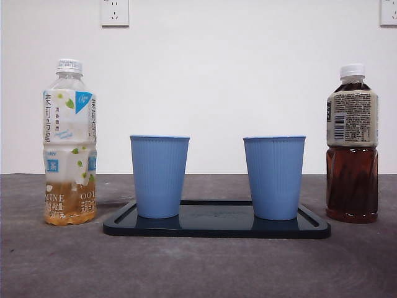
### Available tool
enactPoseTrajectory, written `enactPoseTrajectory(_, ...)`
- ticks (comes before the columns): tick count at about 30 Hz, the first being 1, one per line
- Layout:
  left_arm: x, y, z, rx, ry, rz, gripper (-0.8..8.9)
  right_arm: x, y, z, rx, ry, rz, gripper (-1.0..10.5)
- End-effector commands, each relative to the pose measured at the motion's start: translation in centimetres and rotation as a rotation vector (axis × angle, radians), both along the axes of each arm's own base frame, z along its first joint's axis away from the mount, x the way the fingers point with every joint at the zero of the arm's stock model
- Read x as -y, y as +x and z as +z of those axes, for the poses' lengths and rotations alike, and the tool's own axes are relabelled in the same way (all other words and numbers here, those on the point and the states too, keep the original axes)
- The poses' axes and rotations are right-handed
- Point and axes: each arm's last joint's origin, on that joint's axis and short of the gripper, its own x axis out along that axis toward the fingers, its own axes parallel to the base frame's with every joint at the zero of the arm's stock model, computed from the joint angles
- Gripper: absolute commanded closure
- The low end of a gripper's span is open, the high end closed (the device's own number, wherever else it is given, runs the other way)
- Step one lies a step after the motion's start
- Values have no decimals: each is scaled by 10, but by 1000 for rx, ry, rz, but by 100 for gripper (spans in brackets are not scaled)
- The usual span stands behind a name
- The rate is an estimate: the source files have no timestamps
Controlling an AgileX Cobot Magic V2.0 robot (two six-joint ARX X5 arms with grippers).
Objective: Pour the drink into the cup
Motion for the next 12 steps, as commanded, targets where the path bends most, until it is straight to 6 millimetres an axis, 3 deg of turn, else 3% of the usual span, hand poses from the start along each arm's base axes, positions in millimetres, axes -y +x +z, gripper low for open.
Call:
enactPoseTrajectory(1, 1, 1, -7, -24, 0, -4, 803, 0, 0, -2, -4, -6, 0, 932)
enactPoseTrajectory(12, 1, 1, -6, -15, 0, -4, 803, 0, 1, 2, 47, 23, 0, 932)
